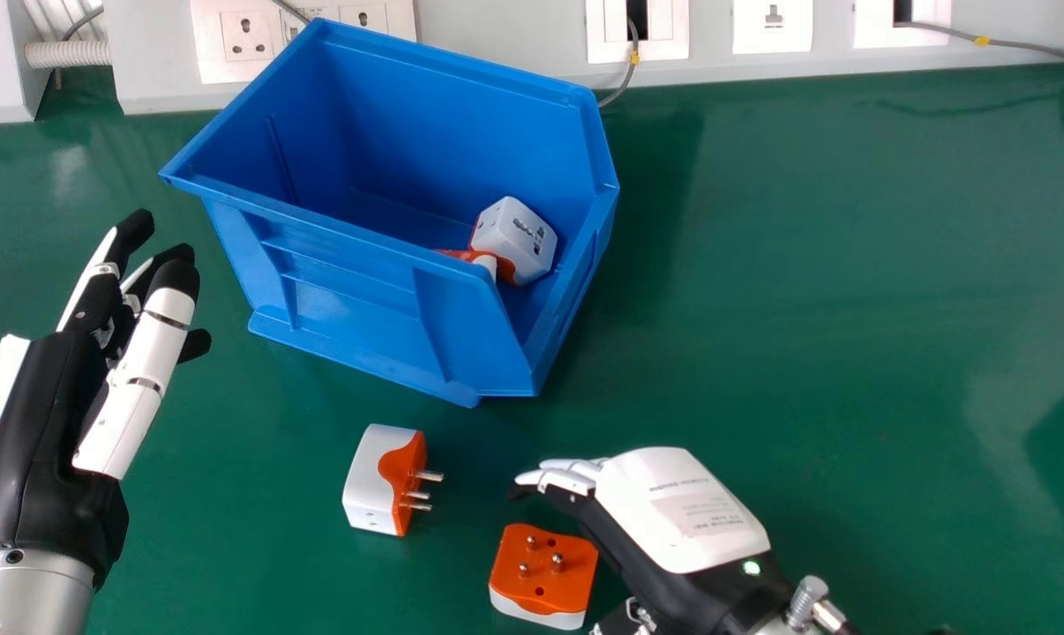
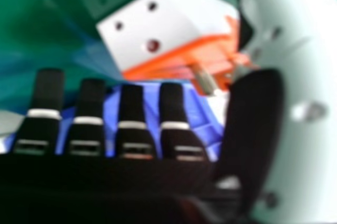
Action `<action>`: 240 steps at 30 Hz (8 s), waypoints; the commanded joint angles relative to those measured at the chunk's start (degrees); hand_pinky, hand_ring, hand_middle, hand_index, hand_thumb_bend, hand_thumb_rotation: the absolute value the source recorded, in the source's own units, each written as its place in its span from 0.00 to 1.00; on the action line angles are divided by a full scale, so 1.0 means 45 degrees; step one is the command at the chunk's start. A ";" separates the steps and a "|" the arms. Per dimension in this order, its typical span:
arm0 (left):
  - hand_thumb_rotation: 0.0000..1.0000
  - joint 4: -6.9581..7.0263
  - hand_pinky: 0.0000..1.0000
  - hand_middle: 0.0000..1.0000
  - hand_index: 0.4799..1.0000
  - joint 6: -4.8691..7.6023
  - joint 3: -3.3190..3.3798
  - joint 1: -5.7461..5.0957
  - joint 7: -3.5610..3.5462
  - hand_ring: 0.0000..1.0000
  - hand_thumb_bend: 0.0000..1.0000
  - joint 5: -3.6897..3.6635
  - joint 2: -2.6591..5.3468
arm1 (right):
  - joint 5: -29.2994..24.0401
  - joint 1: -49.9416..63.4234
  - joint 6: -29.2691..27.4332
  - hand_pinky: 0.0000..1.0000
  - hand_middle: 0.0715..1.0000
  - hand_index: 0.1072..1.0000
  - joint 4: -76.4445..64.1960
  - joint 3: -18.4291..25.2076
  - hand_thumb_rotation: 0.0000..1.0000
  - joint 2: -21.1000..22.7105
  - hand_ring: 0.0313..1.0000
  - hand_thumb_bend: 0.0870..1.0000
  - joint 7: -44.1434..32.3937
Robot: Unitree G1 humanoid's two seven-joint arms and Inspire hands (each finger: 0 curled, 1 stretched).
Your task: Pick all objects and put in blue box
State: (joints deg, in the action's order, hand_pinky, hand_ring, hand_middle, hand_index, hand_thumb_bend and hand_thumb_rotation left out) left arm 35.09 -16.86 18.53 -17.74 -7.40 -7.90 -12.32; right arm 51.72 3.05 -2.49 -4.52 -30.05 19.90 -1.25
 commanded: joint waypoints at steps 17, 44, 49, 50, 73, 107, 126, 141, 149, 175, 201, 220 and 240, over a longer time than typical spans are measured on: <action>0.76 0.0474 0.80 0.91 0.90 -0.0049 0.0102 -0.0004 -0.0018 0.90 0.41 0.0005 -0.0123 | -0.0002 -0.2066 -0.2745 0.68 0.80 0.73 0.0986 -0.0145 0.07 0.1315 0.79 0.61 -0.0386; 0.76 0.0797 0.80 0.91 0.90 -0.0249 0.0134 -0.0115 -0.0024 0.90 0.41 0.0019 -0.0137 | 0.0363 -0.3486 -0.5697 0.67 0.79 0.70 0.2954 -0.0307 0.00 0.1911 0.78 0.43 0.0133; 0.76 0.0810 0.80 0.91 0.90 -0.0267 0.0122 -0.0099 -0.0023 0.90 0.41 0.0026 -0.0146 | 0.0427 -0.3695 -0.6044 0.68 0.79 0.70 0.3272 -0.0415 0.00 0.1963 0.78 0.40 0.0010; 0.76 0.0823 0.80 0.91 0.90 -0.0279 0.0122 -0.0099 -0.0023 0.90 0.41 0.0027 -0.0149 | 0.0443 -0.3745 -0.6090 0.68 0.79 0.70 0.3340 -0.0431 0.00 0.1962 0.78 0.39 0.0008; 0.76 0.1008 0.80 0.91 0.90 -0.0368 0.0104 -0.0203 -0.0014 0.90 0.41 -0.0036 -0.0085 | 0.1723 -0.5885 -0.7646 0.67 0.80 0.68 0.4566 -0.0981 0.00 0.2337 0.78 0.35 0.0560; 0.76 0.1404 0.80 0.91 0.90 -0.0761 0.0069 -0.0110 0.0036 0.90 0.41 0.0059 -0.0164 | 0.2594 -0.6608 -0.7610 0.58 0.73 0.62 0.6068 -0.1670 0.00 0.2159 0.71 0.49 0.2368; 0.76 0.1541 0.78 0.90 0.89 -0.1249 0.0006 0.0292 0.0104 0.88 0.41 0.0286 -0.0227 | 0.3885 -0.7386 -0.7062 0.52 0.66 0.54 0.7680 -0.2931 0.02 0.2194 0.64 0.58 0.5719; 0.76 0.1385 0.78 0.90 0.89 -0.1080 0.0098 0.0251 -0.0014 0.88 0.42 0.0303 -0.0230 | 0.4250 -0.7607 -0.6602 0.39 0.51 0.46 0.7727 -0.3226 0.00 0.2160 0.45 0.47 0.6688; 0.76 0.1491 0.78 0.90 0.89 -0.1152 0.0091 0.0218 -0.0021 0.89 0.42 0.0283 -0.0215 | 0.4152 -0.7693 -0.6638 0.33 0.47 0.48 0.7954 -0.3304 0.00 0.2025 0.40 0.46 0.7143; 0.76 0.1400 0.79 0.90 0.90 -0.1063 0.0185 0.0165 -0.0153 0.89 0.43 0.0177 -0.0214 | 0.2237 -0.6860 -0.5941 0.31 0.47 0.46 0.5397 -0.1852 0.00 0.1874 0.37 0.47 0.4199; 0.75 0.1148 0.79 0.90 0.90 -0.1028 0.0239 0.0406 -0.0303 0.88 0.43 0.0222 -0.0323 | 0.0807 -0.5185 -0.5652 0.35 0.48 0.41 0.1914 -0.0587 0.00 0.1697 0.40 0.45 0.1563; 0.75 0.0831 0.79 0.90 0.89 -0.1069 0.0193 0.0770 -0.0273 0.88 0.43 0.0240 -0.0509 | 0.0076 -0.3297 -0.5329 0.35 0.48 0.42 -0.0105 0.0916 0.00 0.2362 0.41 0.45 0.0441; 0.74 0.0513 0.78 0.90 0.89 -0.0938 0.0106 0.0988 -0.0228 0.88 0.43 0.0321 -0.0521 | -0.0242 -0.1429 -0.4517 0.35 0.49 0.40 -0.2458 0.3913 0.00 0.3159 0.41 0.45 -0.0033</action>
State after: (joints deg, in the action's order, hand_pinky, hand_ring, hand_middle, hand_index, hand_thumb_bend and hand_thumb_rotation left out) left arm 37.19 -22.70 18.76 -13.78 -8.53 -6.76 -14.08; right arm 51.86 -3.40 -23.05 -12.72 -14.94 33.30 -2.04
